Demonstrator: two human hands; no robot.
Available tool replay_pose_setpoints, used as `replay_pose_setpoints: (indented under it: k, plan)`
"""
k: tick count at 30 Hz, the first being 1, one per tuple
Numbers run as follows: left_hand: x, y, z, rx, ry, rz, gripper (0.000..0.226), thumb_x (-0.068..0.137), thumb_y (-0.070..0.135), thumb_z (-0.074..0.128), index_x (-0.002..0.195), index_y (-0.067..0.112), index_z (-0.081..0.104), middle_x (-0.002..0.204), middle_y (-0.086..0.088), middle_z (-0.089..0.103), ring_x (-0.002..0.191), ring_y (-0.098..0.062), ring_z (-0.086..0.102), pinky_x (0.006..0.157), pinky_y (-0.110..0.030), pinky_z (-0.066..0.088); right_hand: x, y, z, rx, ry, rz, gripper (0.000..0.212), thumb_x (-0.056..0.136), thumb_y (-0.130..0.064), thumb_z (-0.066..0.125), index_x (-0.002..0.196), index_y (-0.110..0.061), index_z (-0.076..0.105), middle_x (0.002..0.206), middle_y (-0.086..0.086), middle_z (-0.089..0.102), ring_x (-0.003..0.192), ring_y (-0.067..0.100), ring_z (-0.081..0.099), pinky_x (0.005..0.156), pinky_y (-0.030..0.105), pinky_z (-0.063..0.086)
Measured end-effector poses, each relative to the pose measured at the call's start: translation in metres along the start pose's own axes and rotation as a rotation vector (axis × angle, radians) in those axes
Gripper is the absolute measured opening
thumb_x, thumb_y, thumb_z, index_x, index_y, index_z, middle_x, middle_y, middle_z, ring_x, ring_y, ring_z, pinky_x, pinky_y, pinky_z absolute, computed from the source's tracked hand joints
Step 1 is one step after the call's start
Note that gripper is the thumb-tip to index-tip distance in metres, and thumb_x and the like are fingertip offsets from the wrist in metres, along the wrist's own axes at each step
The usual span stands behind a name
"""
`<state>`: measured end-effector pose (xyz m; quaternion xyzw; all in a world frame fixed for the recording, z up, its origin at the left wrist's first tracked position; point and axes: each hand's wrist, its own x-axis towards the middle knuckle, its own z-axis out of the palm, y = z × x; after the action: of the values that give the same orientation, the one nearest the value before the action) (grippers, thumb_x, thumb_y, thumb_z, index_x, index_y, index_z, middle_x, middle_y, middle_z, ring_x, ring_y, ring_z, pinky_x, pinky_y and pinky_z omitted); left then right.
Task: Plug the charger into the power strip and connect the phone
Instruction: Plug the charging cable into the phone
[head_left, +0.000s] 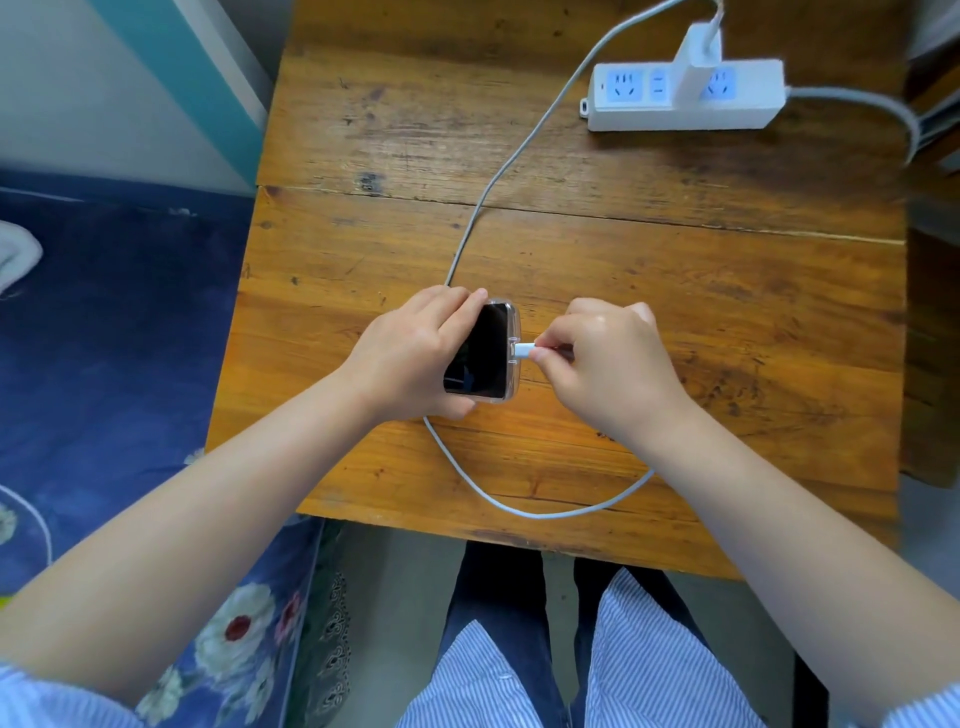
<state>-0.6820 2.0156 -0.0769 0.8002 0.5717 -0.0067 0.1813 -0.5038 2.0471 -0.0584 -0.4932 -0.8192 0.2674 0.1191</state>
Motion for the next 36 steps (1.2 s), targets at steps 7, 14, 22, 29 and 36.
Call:
replay_pose_setpoints:
  k: [7, 14, 22, 29, 36]
  plan:
    - [0.003, 0.000, -0.002, 0.065, 0.014, 0.011, 0.097, 0.031, 0.026, 0.091, 0.110, -0.017, 0.055, 0.101, -0.032, 0.067, 0.092, -0.046, 0.065, 0.066, -0.050, 0.058, 0.001, -0.005, 0.000, 0.070, 0.002, 0.101, 0.013, 0.082, -0.012, 0.059, 0.083, -0.002, 0.068, 0.085, 0.015, 0.066, 0.085, 0.032, 0.057, 0.084, 0.041, 0.038]
    - [0.005, 0.000, -0.002, 0.131, -0.028, 0.050, 0.097, 0.027, 0.027, 0.089, 0.107, -0.017, 0.057, 0.096, -0.032, 0.068, 0.088, -0.045, 0.066, 0.061, -0.049, 0.058, 0.002, -0.005, 0.003, 0.151, -0.054, 0.127, 0.013, 0.081, -0.010, 0.061, 0.083, 0.001, 0.067, 0.085, 0.018, 0.066, 0.084, 0.032, 0.058, 0.084, 0.049, 0.045]
    - [0.001, -0.016, -0.003, 0.209, -0.072, 0.048, 0.096, 0.030, 0.029, 0.090, 0.110, -0.013, 0.057, 0.098, -0.028, 0.068, 0.092, -0.042, 0.066, 0.066, -0.045, 0.058, 0.006, 0.008, 0.022, 0.279, -0.164, 0.140, 0.012, 0.081, -0.013, 0.062, 0.085, -0.003, 0.068, 0.086, 0.015, 0.068, 0.076, 0.018, 0.052, 0.067, 0.026, 0.036]
    - [0.004, -0.063, -0.001, 0.163, -0.124, -0.177, 0.098, 0.064, 0.036, 0.076, 0.140, 0.005, 0.023, 0.142, -0.015, 0.039, 0.133, -0.028, 0.032, 0.101, -0.038, 0.041, 0.016, 0.036, 0.031, 0.183, -0.215, 0.193, 0.014, 0.084, -0.010, 0.056, 0.093, -0.002, 0.063, 0.084, 0.021, 0.068, 0.082, 0.033, 0.059, 0.065, 0.035, 0.037]
    - [0.030, -0.069, 0.013, 0.250, -0.250, -0.195, 0.099, 0.068, 0.039, 0.071, 0.143, 0.009, 0.014, 0.142, -0.010, 0.035, 0.131, -0.026, 0.030, 0.104, -0.034, 0.037, 0.022, 0.059, 0.035, 0.025, -0.199, 0.258, 0.025, 0.092, -0.012, 0.042, 0.108, -0.002, 0.059, 0.109, 0.019, 0.065, 0.105, 0.034, 0.056, 0.092, 0.045, 0.045]
